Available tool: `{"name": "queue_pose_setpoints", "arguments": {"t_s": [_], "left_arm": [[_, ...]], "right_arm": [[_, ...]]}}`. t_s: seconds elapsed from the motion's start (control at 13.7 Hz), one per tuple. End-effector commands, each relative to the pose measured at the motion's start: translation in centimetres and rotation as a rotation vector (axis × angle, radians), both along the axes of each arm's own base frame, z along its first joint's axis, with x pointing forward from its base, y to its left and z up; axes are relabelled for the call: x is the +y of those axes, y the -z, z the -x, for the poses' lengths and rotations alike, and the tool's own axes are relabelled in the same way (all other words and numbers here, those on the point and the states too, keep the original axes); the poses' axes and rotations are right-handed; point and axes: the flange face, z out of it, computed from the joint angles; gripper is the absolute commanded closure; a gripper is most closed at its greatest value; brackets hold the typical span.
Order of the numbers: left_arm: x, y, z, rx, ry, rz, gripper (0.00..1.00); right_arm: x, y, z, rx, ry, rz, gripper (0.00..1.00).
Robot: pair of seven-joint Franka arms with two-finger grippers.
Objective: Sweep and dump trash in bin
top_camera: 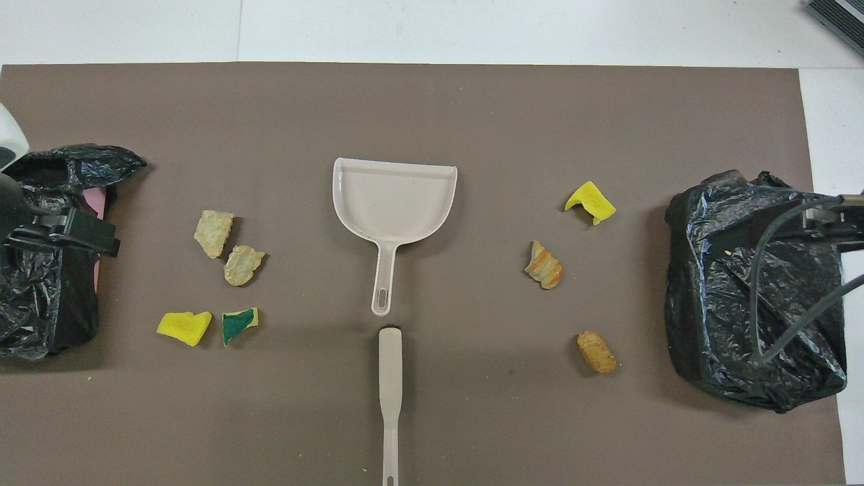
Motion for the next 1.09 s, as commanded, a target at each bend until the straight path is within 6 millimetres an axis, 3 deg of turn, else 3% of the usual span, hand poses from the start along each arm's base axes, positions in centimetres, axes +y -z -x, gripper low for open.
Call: {"name": "queue_pose_setpoints", "arguments": {"t_s": [0.0,0.44,1.02], "left_arm": [[-0.3,-1.7,0.3,-0.011,0.018,-0.009,0.00],[-0.1,-1.9,0.4,-0.024,0.009,-0.001,0.00],[-0.8,-1.1,1.0,-0.018,0.024,0.000,0.00]], "right_arm": [[-0.3,-0.2,-0.1,0.007,-0.024,-0.004,0.00],[0.0,-0.1,0.2,0.021,-0.029,-0.004,0.00],[-1.0,0.0,0.3,0.024,-0.014,-0.006,0.00]]}}
